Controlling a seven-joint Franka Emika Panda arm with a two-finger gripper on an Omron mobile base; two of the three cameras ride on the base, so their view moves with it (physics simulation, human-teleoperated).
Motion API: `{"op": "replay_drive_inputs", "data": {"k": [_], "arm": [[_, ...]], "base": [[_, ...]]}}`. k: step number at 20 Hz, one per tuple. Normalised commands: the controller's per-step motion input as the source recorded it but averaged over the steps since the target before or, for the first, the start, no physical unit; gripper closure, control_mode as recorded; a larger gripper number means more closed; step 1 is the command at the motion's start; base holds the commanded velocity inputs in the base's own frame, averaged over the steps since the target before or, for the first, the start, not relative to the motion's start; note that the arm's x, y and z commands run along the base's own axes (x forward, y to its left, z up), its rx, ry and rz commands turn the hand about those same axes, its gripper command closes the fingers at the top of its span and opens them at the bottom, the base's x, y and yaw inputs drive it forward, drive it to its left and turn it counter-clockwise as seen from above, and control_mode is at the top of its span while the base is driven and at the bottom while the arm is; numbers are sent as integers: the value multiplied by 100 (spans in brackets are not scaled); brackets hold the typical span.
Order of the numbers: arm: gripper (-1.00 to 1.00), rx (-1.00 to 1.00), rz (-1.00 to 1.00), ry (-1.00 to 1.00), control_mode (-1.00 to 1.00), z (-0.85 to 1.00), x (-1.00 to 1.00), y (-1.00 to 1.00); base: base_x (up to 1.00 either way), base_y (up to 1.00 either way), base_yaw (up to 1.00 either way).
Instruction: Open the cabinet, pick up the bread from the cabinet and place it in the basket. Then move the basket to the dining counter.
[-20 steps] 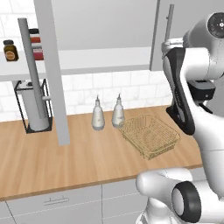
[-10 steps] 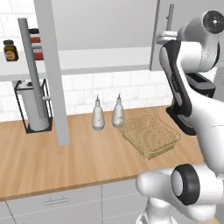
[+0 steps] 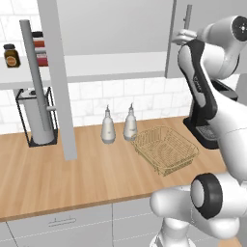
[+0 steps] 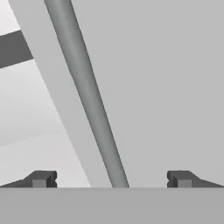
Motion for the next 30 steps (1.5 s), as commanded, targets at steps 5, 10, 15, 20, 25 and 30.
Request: {"op": "replay_drive_inputs", "data": {"k": [5,10,15,20,25,30], "arm": [[-100,12,10,-11,-100,0,24,0],[-100,4,5,-4,-100,0,46,0],[-100,0,0,0,-100,0,32,0],[-100,0,0,0,-100,0,26,0],[100,0,0,0,-100,0,35,0],[100,0,4,-2,-100,0,9,0]], "base": [[0,0,0],[0,0,0],[0,0,0],[0,0,0],[0,0,0],[0,0,0]]}}
